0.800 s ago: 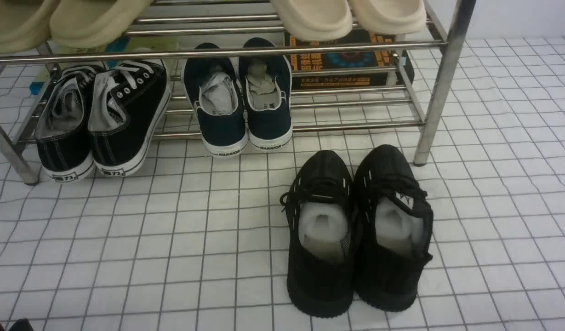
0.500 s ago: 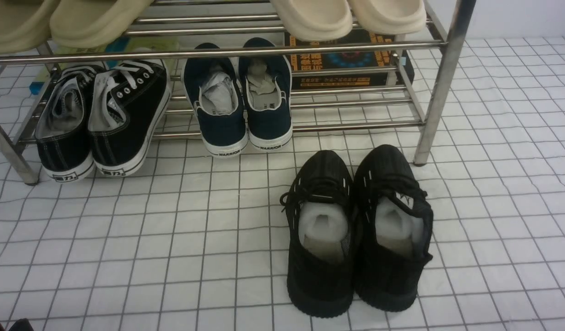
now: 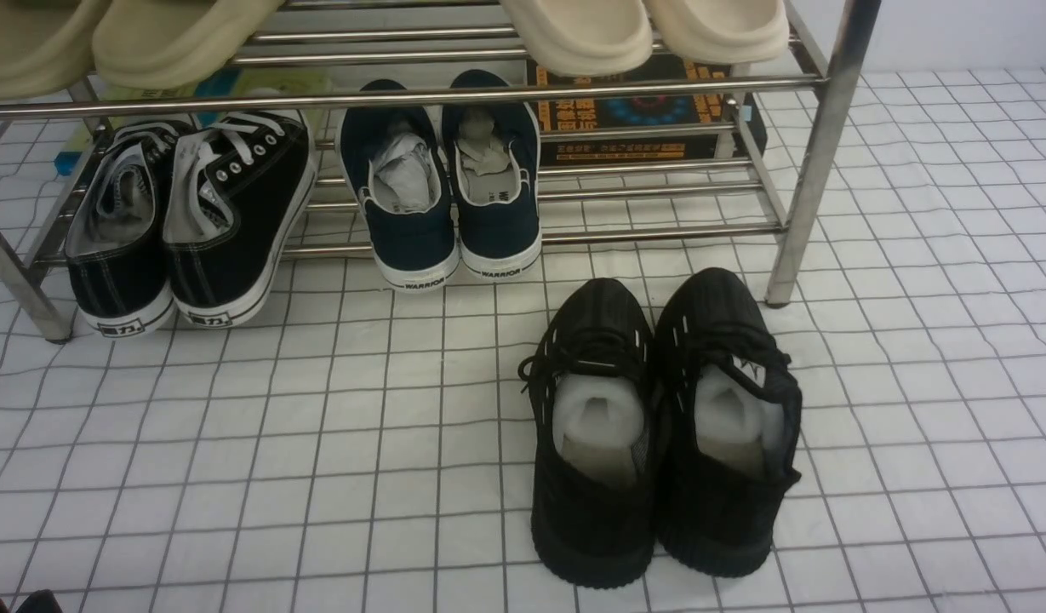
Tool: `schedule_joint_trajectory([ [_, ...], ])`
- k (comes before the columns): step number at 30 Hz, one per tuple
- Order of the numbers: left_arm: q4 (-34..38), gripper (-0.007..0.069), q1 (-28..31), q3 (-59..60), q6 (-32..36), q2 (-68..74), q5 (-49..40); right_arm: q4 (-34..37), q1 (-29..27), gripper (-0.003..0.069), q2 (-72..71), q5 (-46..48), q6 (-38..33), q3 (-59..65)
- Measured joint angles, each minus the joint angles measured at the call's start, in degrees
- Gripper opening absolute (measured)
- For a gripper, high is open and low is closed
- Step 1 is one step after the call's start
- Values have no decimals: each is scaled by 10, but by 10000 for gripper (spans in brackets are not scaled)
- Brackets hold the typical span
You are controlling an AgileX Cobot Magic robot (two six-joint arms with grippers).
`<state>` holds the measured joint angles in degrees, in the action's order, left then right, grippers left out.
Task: Take the shoes off the shelf with your hand from the white checkered tablecloth.
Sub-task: 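Grasp the leftmost shoe on the bottom shelf of the shoe rack with the left gripper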
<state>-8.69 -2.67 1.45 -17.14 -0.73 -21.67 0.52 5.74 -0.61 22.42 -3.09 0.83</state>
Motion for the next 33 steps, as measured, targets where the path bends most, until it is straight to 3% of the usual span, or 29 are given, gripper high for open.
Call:
schedule_joint_trajectory([
  [10, 12, 240, 0, 0, -12, 0, 1, 0, 0, 231, 0, 0, 0, 0],
  [16, 262, 240, 0, 1, -214, 0, 10, 0, 0, 231, 0, 0, 0, 0],
  [20, 344, 240, 0, 1, -290, 0, 14, 0, 0, 236, 0, 0, 0, 0],
  [24, 345, 239, 0, 2, -298, 0, 39, 0, 0, 237, 0, 0, 0, 0],
  [28, 336, 189, 0, -2, -298, 0, 66, 0, 0, 237, 0, 0, 0, 0],
  [31, 306, 53, 0, -59, -278, 0, 34, 0, 0, 237, 0, 0, 0, 0],
  [33, 273, 16, 0, -103, -266, 15, 4, 0, 0, 237, 0, 0, 0, 0],
])
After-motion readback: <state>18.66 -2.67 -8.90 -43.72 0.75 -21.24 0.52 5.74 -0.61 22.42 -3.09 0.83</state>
